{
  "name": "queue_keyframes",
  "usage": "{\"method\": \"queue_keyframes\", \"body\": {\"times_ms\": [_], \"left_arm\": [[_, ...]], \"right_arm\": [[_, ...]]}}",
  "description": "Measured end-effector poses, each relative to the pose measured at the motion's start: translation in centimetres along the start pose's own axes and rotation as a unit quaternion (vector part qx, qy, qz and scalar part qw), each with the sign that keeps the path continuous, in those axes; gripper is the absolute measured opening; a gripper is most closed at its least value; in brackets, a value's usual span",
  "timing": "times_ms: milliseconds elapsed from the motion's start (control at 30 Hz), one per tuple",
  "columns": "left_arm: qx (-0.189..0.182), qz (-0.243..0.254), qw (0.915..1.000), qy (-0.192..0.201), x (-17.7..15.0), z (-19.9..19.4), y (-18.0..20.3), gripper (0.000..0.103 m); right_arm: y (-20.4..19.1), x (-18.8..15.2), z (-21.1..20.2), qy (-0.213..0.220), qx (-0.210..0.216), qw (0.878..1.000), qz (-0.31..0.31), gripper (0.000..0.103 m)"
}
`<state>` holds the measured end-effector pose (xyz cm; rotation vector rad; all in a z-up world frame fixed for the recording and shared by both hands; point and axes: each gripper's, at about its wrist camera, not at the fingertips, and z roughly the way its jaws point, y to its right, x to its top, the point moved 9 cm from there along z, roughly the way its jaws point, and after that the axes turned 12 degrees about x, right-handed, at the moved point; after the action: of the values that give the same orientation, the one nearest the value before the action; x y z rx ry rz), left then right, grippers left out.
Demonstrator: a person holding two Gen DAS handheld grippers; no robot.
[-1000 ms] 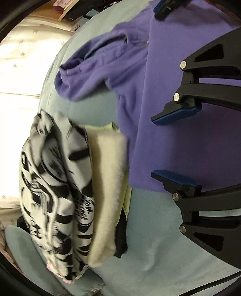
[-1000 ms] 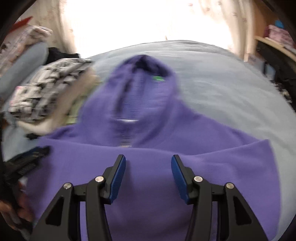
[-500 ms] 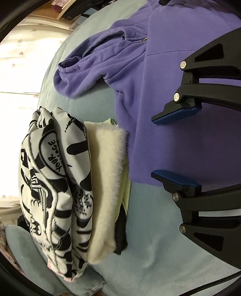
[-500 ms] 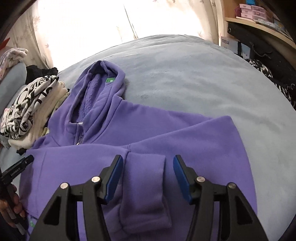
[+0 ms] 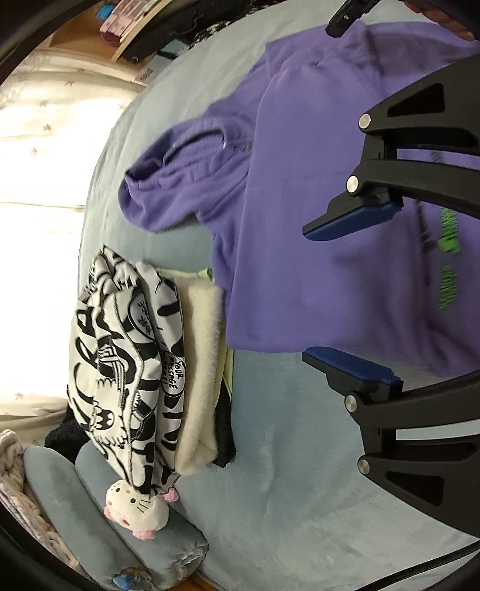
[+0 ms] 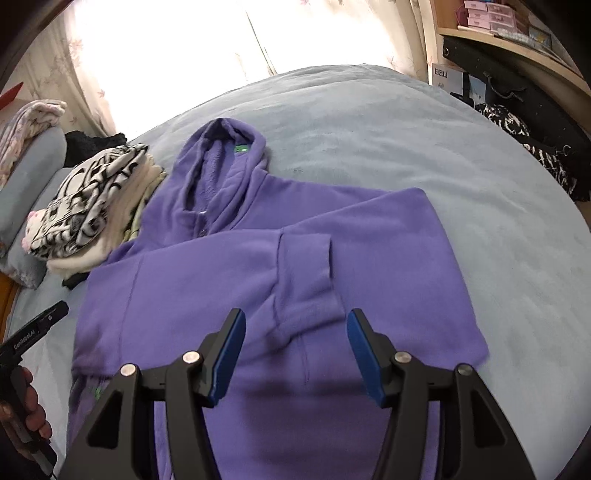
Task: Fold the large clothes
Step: 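Move both open tools over the ribbed hoodie hem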
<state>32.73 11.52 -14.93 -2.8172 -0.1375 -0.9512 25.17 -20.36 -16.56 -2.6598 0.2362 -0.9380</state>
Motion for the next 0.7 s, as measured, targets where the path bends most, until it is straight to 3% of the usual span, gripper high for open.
{"method": "queue_keyframes", "body": {"times_ms": [400, 700], "left_arm": [[-0.011, 0.028, 0.9993, 0.023, -4.2, -7.8, -0.8, 0.059], [-0.021, 0.028, 0.9991, 0.025, -9.5, -12.6, -3.3, 0.061]], "right_arm": [[-2.0, -3.1, -5.9, 0.012, 0.002, 1.0, -0.017, 0.057], [-2.1, -8.1, -10.4, 0.013, 0.018, 1.0, -0.01, 0.057]]}}
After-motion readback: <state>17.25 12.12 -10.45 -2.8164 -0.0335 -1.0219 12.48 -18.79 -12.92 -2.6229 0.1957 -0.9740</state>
